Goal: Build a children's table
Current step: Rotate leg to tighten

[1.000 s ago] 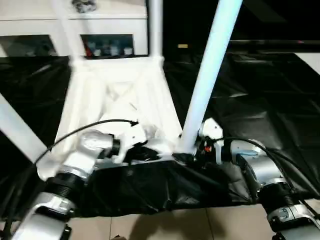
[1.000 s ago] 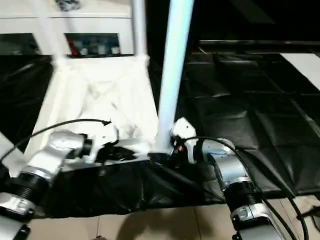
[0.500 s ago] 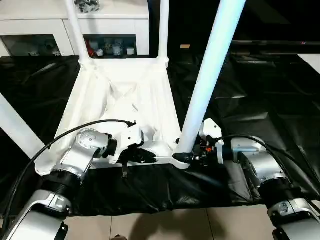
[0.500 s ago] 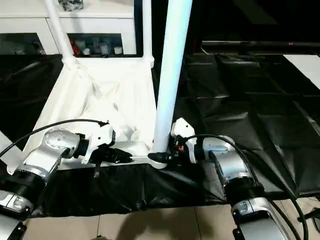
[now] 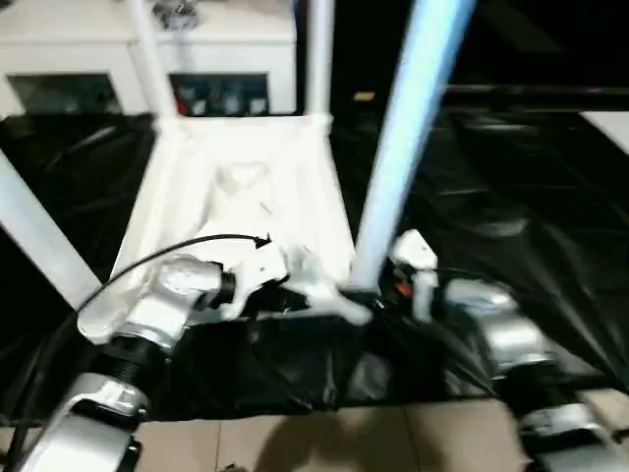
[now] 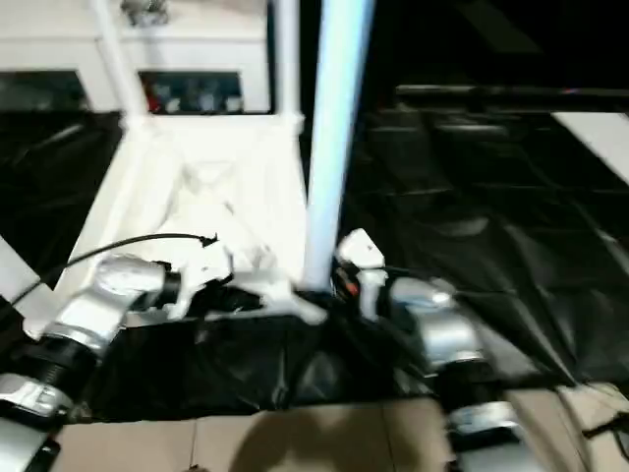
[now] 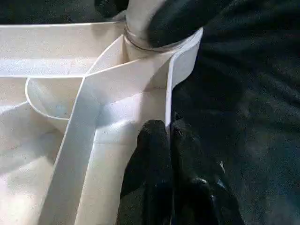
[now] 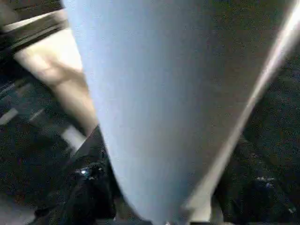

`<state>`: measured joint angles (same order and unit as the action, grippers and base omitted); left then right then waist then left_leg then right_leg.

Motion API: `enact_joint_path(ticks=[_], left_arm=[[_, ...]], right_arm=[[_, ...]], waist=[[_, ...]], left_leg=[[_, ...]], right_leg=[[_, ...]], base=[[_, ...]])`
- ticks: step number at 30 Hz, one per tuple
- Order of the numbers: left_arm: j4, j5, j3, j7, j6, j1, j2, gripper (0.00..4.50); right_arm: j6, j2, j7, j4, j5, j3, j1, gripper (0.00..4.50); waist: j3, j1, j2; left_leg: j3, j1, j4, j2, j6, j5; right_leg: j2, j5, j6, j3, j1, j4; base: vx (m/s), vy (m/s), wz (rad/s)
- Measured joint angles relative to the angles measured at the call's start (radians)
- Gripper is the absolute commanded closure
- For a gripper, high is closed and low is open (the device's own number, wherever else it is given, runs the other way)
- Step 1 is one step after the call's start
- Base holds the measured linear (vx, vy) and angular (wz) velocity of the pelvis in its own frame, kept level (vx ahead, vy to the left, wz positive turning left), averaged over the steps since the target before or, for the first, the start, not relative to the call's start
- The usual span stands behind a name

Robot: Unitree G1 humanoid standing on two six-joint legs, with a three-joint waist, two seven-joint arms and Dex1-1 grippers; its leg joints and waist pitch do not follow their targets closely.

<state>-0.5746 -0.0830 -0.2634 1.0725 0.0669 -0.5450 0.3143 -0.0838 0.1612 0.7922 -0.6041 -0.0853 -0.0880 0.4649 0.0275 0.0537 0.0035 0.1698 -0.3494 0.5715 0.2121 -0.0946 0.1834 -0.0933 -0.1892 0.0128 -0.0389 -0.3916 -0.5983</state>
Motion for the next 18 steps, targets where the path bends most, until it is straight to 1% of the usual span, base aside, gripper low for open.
enact_joint_path(ticks=[1, 2, 3, 5, 7, 8, 9, 11, 14, 15, 16, 18], left_arm=[[0.000, -0.003, 0.001, -0.016, 0.006, 0.000, -0.013, 4.50], [0.000, -0.013, 0.002, -0.057, 0.022, 0.002, -0.042, 4.50], [-0.001, -0.021, 0.003, -0.091, 0.034, 0.002, -0.063, 4.50], [-0.011, -0.032, 0.013, -0.145, 0.050, -0.001, -0.087, 4.50], [-0.013, -0.039, 0.013, -0.180, 0.062, -0.004, -0.105, 4.50], [-0.014, -0.041, 0.013, -0.187, 0.063, -0.005, -0.109, 4.50], [-0.014, -0.042, 0.013, -0.191, 0.064, -0.006, -0.112, 4.50], [-0.014, -0.042, 0.013, -0.186, 0.066, -0.008, -0.112, 4.50], [-0.010, -0.041, 0.013, -0.163, 0.065, -0.009, -0.105, 4.50], [-0.008, -0.039, 0.013, -0.153, 0.062, -0.008, -0.101, 4.50], [-0.003, -0.028, 0.011, -0.122, 0.056, -0.008, -0.090, 4.50], [0.008, -0.017, 0.011, -0.091, 0.051, -0.003, -0.078, 4.50]], right_arm=[[0.000, -0.012, -0.033, -0.002, 0.005, 0.008, 0.001, 2.11], [0.008, -0.041, -0.113, -0.008, 0.018, 0.030, 0.003, 2.11], [0.010, -0.061, -0.187, -0.017, 0.037, 0.037, 0.009, 2.11], [0.010, -0.105, -0.321, -0.044, 0.081, 0.041, 0.037, 2.11], [0.012, -0.121, -0.393, -0.062, 0.103, 0.041, 0.053, 2.11], [0.014, -0.124, -0.408, -0.067, 0.105, 0.041, 0.057, 1.90], [0.019, -0.125, -0.416, -0.070, 0.107, 0.041, 0.058, 1.69], [0.027, -0.126, -0.411, -0.071, 0.105, 0.041, 0.058, 1.66], [0.035, -0.113, -0.356, -0.065, 0.103, 0.041, 0.053, 1.30], [0.041, -0.104, -0.331, -0.061, 0.102, 0.039, 0.048, 1.24], [0.055, -0.079, -0.273, -0.046, 0.100, 0.026, 0.035, 1.20], [0.073, -0.055, -0.216, -0.031, 0.098, 0.009, 0.023, 1.02]], waist=[[0.000, -0.002, 0.000], [0.000, -0.007, 0.000], [0.000, -0.012, 0.000], [-0.001, -0.022, 0.002], [-0.001, -0.025, 0.002], [-0.001, -0.025, 0.002], [-0.001, -0.025, 0.002], [-0.001, -0.025, 0.002], [-0.001, -0.025, 0.001], [-0.001, -0.025, 0.000], [-0.001, -0.023, -0.001], [-0.001, -0.023, -0.001]], left_leg=[[-0.001, 0.000, 0.000, -0.001, 0.000, 0.000], [-0.002, 0.000, -0.002, -0.002, 0.000, 0.000], [-0.002, -0.001, -0.003, -0.003, 0.000, 0.000], [-0.003, 0.000, -0.003, -0.004, 0.000, 0.000], [-0.004, -0.001, -0.003, -0.004, 0.000, 0.000], [-0.005, -0.001, -0.003, -0.004, 0.000, 0.000], [-0.006, -0.001, -0.003, -0.004, 0.000, 0.000], [-0.005, -0.002, -0.005, -0.004, 0.000, 0.000], [-0.004, -0.002, -0.006, -0.004, 0.000, 0.000], [-0.003, -0.002, -0.006, -0.004, 0.000, 0.000], [-0.002, -0.004, -0.006, -0.004, 0.000, 0.000], [-0.001, -0.005, -0.006, -0.004, 0.000, 0.000]], right_leg=[[0.000, 0.000, 0.000, 0.000, 0.000, 0.002], [0.000, 0.000, 0.000, 0.000, 0.000, 0.005], [-0.001, 0.000, 0.000, 0.001, -0.001, 0.005], [-0.001, 0.000, 0.000, 0.002, -0.001, 0.006], [-0.001, 0.000, 0.000, 0.000, -0.004, 0.008], [-0.001, 0.000, 0.000, 0.000, -0.004, 0.009], [-0.001, 0.000, 0.000, -0.001, -0.005, 0.010], [-0.001, 0.000, 0.000, 0.000, -0.006, 0.011], [-0.001, 0.000, 0.000, 0.000, -0.006, 0.011], [0.000, 0.000, 0.000, 0.000, -0.006, 0.011], [0.000, 0.001, 0.000, 0.000, -0.007, 0.011], [0.000, 0.008, -0.003, 0.001, -0.007, 0.010]], base=[[0.000, 0.000, 0.00], [0.000, 0.000, 0.00], [0.000, 0.000, 0.00], [0.000, 0.000, 0.00], [0.000, 0.000, 0.00], [0.000, 0.000, 0.00], [0.000, 0.000, 0.00], [0.000, 0.000, 0.00], [0.000, 0.000, 0.00], [0.000, 0.000, 0.00], [0.000, 0.000, 0.00], [0.000, 0.000, 0.00]])
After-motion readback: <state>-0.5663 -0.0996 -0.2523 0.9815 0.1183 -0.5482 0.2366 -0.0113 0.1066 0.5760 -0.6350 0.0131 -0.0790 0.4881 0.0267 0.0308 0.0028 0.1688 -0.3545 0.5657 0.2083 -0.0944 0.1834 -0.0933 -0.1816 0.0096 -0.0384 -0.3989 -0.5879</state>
